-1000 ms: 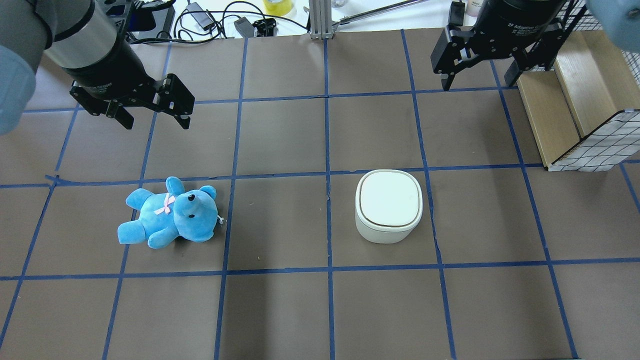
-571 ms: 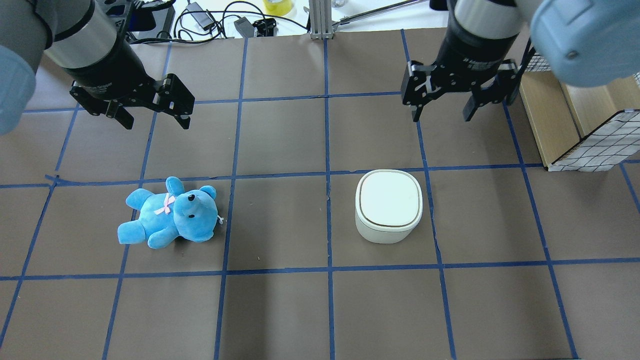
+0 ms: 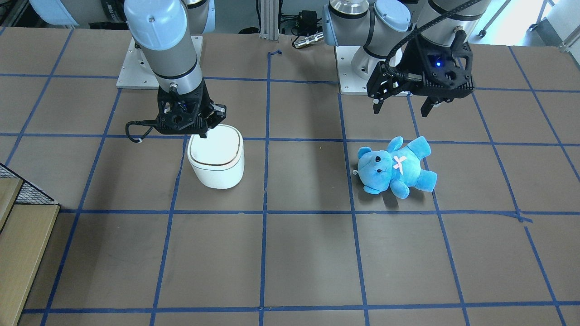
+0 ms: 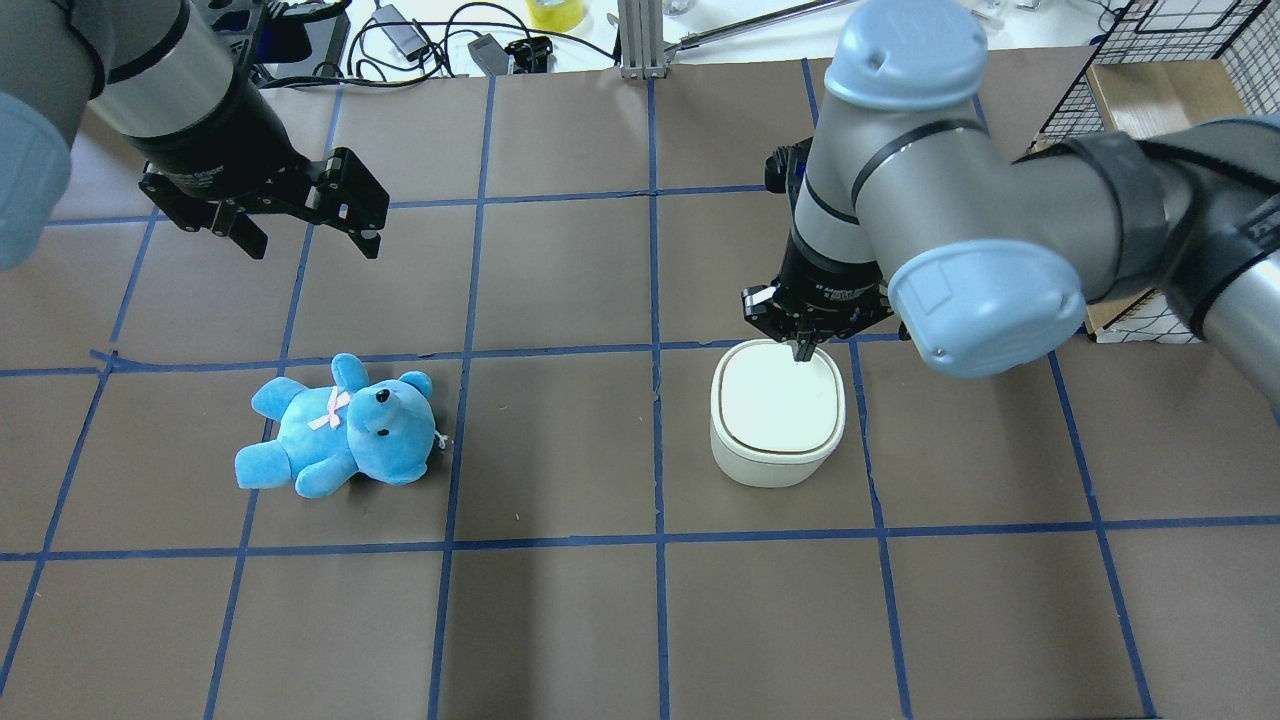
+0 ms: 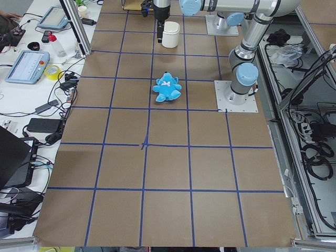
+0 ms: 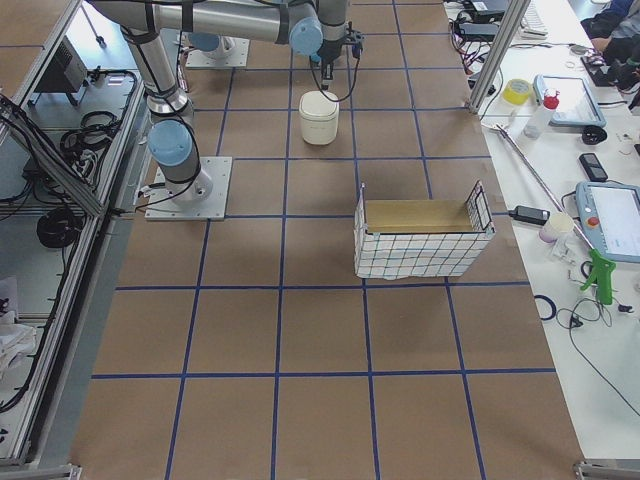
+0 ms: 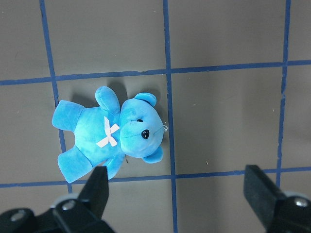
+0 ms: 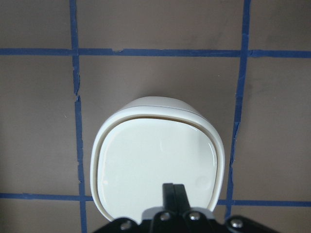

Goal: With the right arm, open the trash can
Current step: 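Move the right gripper down over the white trash can lid, then press the right gripper onto the lid's edge farthest from the robot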

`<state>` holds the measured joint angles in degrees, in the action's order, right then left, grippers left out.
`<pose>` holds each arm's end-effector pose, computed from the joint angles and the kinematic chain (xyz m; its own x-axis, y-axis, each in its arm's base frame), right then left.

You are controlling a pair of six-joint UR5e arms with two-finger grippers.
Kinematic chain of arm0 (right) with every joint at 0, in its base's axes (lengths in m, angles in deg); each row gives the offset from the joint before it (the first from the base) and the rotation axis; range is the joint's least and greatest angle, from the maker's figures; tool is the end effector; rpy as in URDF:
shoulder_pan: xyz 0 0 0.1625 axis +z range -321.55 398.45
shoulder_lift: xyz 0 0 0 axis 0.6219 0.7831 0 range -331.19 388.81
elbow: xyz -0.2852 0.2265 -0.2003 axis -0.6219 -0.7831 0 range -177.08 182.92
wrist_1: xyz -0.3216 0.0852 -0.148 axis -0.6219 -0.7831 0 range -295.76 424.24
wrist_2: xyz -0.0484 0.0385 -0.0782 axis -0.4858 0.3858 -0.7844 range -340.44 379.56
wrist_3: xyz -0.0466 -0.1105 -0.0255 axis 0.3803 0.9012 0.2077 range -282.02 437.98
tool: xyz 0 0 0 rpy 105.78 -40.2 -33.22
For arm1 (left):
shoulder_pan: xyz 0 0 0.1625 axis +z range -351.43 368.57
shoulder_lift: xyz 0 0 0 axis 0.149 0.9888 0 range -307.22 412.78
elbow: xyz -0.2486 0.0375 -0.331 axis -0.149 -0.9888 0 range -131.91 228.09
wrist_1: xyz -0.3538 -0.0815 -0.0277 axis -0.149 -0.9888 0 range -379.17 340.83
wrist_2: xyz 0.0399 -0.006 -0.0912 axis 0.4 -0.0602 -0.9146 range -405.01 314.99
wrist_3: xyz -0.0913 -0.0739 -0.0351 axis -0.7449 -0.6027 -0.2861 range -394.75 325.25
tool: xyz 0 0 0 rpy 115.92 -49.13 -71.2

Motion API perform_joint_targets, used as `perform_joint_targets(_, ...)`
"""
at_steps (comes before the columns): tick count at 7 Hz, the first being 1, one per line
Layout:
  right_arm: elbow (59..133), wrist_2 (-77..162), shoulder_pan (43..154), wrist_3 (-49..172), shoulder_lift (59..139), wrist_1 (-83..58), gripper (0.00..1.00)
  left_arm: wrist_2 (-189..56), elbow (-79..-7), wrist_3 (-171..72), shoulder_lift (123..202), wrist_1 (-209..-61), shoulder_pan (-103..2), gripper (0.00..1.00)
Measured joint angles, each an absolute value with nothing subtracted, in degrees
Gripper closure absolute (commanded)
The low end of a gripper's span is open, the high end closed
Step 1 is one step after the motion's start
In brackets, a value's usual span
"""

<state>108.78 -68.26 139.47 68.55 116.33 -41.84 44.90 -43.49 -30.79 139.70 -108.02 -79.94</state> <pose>0.2183 -0.4001 0.3447 -0.9992 -0.0261 -0.0310 -0.0275 0.9986 0.0454 -0.1224 -0.4250 0.4686 -0.9991 0.0429 -0.0015 0.0430 0.9980 -0.0462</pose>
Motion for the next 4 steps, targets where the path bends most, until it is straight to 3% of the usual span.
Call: perform_joint_targets(4,115.62,-68.41,139.53,68.36,115.12,-48.91,1.0,44.9,-43.49,-30.79,139.7,-108.03,-79.94,0.0)
